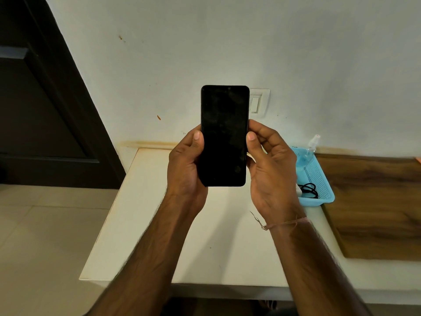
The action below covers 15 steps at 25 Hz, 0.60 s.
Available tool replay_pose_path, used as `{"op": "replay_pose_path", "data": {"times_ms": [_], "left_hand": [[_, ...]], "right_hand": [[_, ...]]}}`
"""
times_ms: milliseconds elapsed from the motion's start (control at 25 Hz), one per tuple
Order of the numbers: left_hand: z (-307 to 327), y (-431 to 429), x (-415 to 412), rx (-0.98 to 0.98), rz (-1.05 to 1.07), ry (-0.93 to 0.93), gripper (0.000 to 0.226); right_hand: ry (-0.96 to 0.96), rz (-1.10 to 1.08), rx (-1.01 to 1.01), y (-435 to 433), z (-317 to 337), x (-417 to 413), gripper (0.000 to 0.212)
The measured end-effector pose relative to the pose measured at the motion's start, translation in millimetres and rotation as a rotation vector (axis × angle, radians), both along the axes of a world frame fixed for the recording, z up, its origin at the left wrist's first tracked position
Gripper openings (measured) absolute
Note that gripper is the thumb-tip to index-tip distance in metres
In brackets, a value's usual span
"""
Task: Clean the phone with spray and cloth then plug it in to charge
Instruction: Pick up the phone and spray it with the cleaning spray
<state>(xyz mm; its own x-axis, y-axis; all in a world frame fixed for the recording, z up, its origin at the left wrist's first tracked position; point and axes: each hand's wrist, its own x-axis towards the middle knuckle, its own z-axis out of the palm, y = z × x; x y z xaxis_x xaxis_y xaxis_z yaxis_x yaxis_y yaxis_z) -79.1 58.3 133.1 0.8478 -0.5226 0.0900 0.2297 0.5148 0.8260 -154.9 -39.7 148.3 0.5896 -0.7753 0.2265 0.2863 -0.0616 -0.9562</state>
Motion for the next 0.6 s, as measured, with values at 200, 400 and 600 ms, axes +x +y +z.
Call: {"op": "replay_pose_path", "data": {"times_ms": [200, 400, 600], "left_hand": [[-6.8, 0.5, 6.5, -0.014, 0.009, 0.032, 0.037], [-13.3, -0.7, 10.5, -0.067, -0.015, 0.081, 0.034], [-20.3, 0.5, 14.3, -0.088, -0.043, 0.123, 0.031]], "right_hand": [[0.026, 0.088, -0.049, -10.1, -3.0, -0.3, 0.029], [0.214, -0.013, -0.213, -50.1, -18.9, -6.9, 0.042], [0.492, -0.284, -0.455, -126.0, -58.0, -16.5, 0.045]]}}
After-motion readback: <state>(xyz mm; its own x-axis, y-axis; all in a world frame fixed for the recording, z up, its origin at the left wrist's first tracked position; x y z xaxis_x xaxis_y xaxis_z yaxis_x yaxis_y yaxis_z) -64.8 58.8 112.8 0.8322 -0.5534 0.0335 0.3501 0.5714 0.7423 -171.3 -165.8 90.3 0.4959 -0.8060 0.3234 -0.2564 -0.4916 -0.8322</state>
